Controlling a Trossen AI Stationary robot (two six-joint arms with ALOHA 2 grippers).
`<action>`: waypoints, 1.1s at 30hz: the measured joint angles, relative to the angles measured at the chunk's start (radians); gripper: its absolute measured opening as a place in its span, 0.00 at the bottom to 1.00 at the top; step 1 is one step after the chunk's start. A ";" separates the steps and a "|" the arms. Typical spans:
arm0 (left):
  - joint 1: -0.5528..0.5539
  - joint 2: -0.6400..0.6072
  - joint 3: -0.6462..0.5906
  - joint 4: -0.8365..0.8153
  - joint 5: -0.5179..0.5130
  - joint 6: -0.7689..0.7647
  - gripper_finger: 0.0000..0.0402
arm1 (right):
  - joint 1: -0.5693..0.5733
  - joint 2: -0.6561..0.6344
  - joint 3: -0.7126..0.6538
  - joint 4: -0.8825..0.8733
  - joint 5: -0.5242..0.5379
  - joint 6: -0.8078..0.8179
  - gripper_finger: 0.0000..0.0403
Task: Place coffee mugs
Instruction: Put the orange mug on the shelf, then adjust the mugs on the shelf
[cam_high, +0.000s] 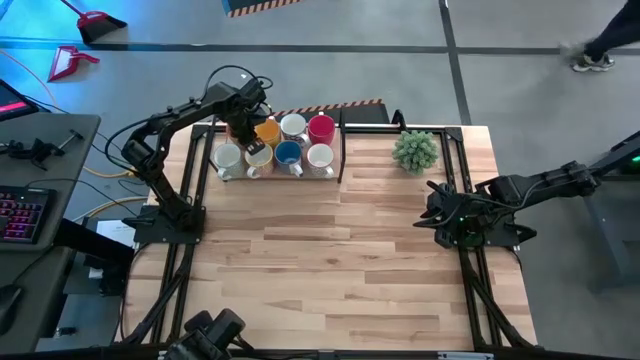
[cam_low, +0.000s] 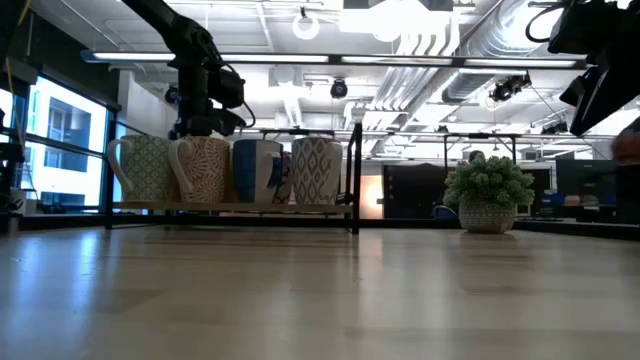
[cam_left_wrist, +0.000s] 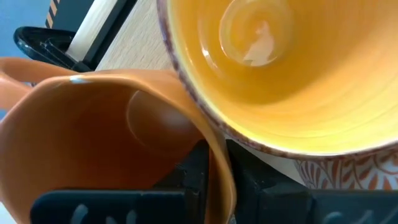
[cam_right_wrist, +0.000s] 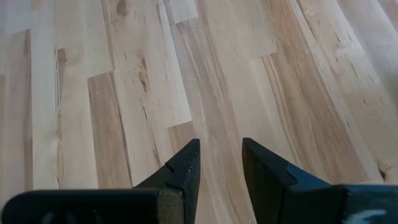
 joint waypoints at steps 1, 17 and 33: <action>0.000 0.000 0.000 0.000 0.000 -0.008 0.11 | 0.000 0.000 0.000 0.000 0.000 -0.002 0.24; 0.000 -0.003 0.000 -0.022 0.000 -0.021 0.23 | 0.000 0.000 0.000 0.000 0.001 -0.007 0.24; -0.003 -0.120 0.001 -0.023 0.035 -0.037 0.24 | 0.000 0.000 0.000 0.000 0.002 -0.008 0.24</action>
